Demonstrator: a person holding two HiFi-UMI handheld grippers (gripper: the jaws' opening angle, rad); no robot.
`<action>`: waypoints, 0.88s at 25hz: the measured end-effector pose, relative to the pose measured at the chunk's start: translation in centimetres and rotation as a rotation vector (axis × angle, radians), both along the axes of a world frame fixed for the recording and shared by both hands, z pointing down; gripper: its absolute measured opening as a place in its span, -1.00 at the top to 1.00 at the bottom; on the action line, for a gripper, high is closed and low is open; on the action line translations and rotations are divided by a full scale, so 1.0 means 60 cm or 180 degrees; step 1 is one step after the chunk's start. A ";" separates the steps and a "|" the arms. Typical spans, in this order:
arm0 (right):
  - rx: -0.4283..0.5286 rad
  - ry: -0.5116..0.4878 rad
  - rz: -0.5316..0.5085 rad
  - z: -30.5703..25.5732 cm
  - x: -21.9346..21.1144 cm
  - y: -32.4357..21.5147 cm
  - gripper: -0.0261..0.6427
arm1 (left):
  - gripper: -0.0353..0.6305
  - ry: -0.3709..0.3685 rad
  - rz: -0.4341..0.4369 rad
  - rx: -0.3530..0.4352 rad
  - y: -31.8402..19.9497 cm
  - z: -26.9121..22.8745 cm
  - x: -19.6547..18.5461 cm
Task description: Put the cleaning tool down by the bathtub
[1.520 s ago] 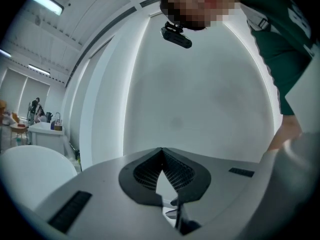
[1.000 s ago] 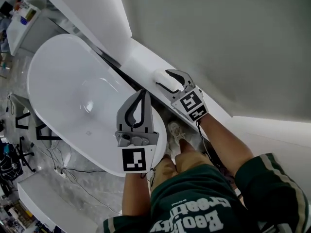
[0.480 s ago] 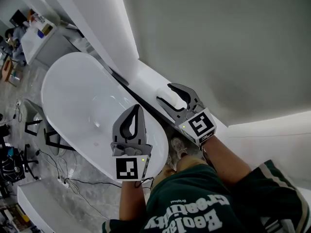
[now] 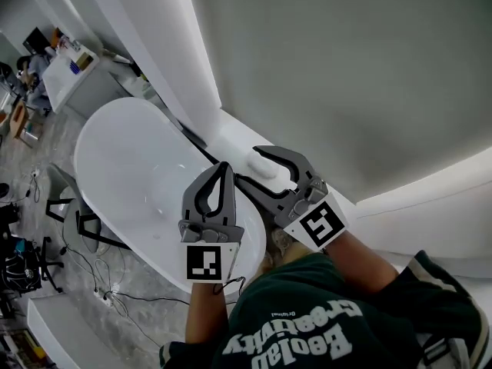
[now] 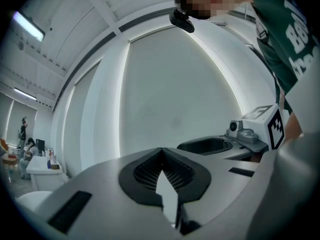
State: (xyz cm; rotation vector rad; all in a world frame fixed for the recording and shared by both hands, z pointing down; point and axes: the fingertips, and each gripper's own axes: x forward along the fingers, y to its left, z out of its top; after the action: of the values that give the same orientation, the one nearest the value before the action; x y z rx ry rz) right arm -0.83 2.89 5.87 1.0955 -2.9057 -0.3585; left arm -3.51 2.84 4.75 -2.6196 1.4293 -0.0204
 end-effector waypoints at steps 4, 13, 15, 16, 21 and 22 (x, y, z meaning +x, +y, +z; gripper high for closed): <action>0.0141 0.0008 -0.0015 -0.020 0.004 0.020 0.36 | 0.88 -0.0045 0.0030 0.0009 0.013 -0.010 0.004; 0.0293 -0.0221 0.0087 -0.048 0.014 0.051 0.87 | 0.88 -0.0167 0.0076 0.0133 0.044 -0.018 0.005; 0.0285 -0.0224 0.0092 -0.045 0.009 0.055 0.87 | 0.88 -0.0178 0.0066 0.0167 0.047 -0.020 0.000; 0.0283 -0.0202 0.0105 -0.044 0.007 0.056 0.87 | 0.88 -0.0193 0.0072 0.0169 0.050 -0.020 -0.002; 0.0261 -0.0100 0.0225 -0.046 -0.004 0.069 0.87 | 0.88 -0.0224 0.0119 0.0168 0.068 -0.024 -0.009; 0.0260 -0.0111 0.0239 -0.048 -0.006 0.073 0.88 | 0.88 -0.0214 0.0126 0.0167 0.072 -0.025 -0.011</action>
State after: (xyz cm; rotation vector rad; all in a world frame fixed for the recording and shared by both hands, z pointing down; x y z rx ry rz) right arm -1.21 7.25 2.99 1.2305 -2.8937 -0.4643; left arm -4.19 7.13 3.28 -2.5789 1.3376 -0.0646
